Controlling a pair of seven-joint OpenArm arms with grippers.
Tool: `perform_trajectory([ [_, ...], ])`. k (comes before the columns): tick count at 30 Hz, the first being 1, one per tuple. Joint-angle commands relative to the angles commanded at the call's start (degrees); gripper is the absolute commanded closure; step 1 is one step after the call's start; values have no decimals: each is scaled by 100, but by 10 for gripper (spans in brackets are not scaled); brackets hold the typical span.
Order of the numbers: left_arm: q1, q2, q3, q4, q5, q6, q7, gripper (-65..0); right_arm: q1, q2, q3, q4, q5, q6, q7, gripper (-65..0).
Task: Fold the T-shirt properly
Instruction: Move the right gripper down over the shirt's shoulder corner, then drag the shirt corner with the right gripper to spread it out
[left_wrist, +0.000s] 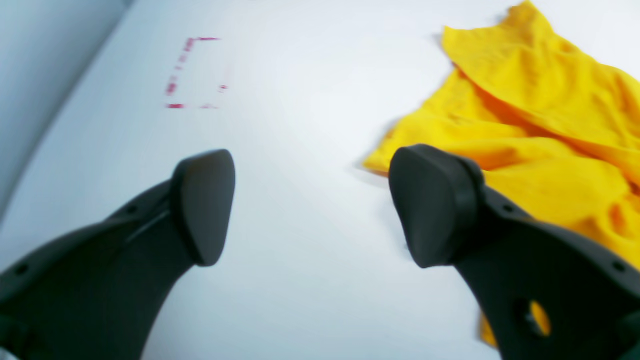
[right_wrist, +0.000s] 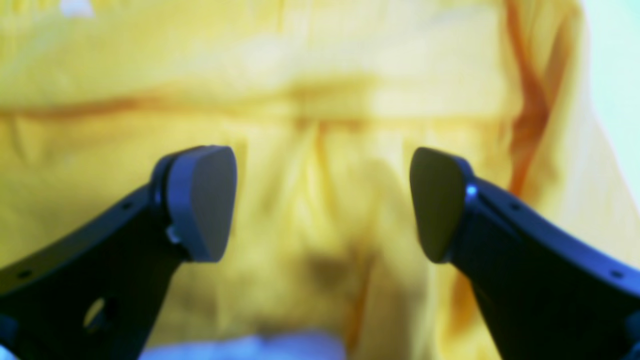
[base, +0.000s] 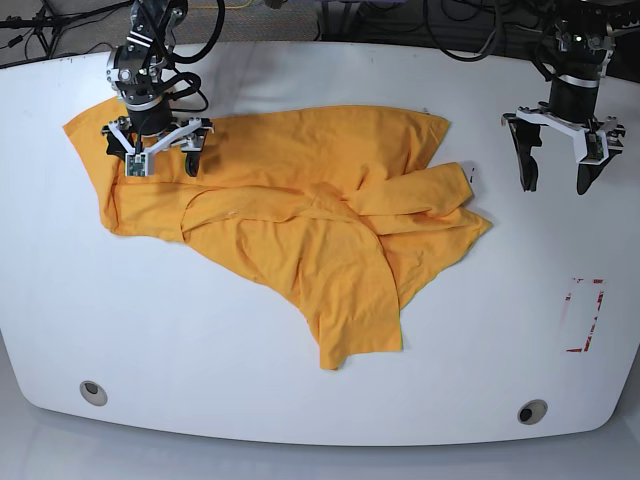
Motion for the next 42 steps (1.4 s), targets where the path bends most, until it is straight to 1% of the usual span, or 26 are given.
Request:
perform_trajectory([
  [6, -4, 3, 33, -25, 54, -5, -13, -478, 77, -6, 120, 18, 23, 13, -107, -517],
  [8, 70, 32, 267, -52, 154, -22, -166, -479, 202, -41, 558, 303, 143, 60, -258, -523],
  [14, 130, 33, 433, -51, 227, -16, -261, -480, 256, -67, 949, 544, 517, 152, -450, -524],
  [20, 150, 50, 556, -101, 264, -9, -275, -480, 251, -68, 1179, 686, 731, 201, -528, -525],
  [22, 53, 47, 463, -191, 162, 4, -134, -482, 75, -55, 1271, 1053, 545, 180, -445, -526],
  [28, 10, 52, 436, -254, 152, 1, -119, -481, -21, -32, 1228, 1083, 390, 144, -408, -525],
  [36, -68, 78, 422, -340, 141, 10, -18, -480, 18, -1, 1205, 930, 314, 189, -408, -525],
  [38, -97, 108, 388, -301, 162, -13, 5, -481, 176, 34, 1296, 813, 342, 165, -385, -525],
  [42, -140, 134, 376, -337, 167, -7, 38, -479, 264, 64, 1303, 637, 345, 170, -385, -525],
])
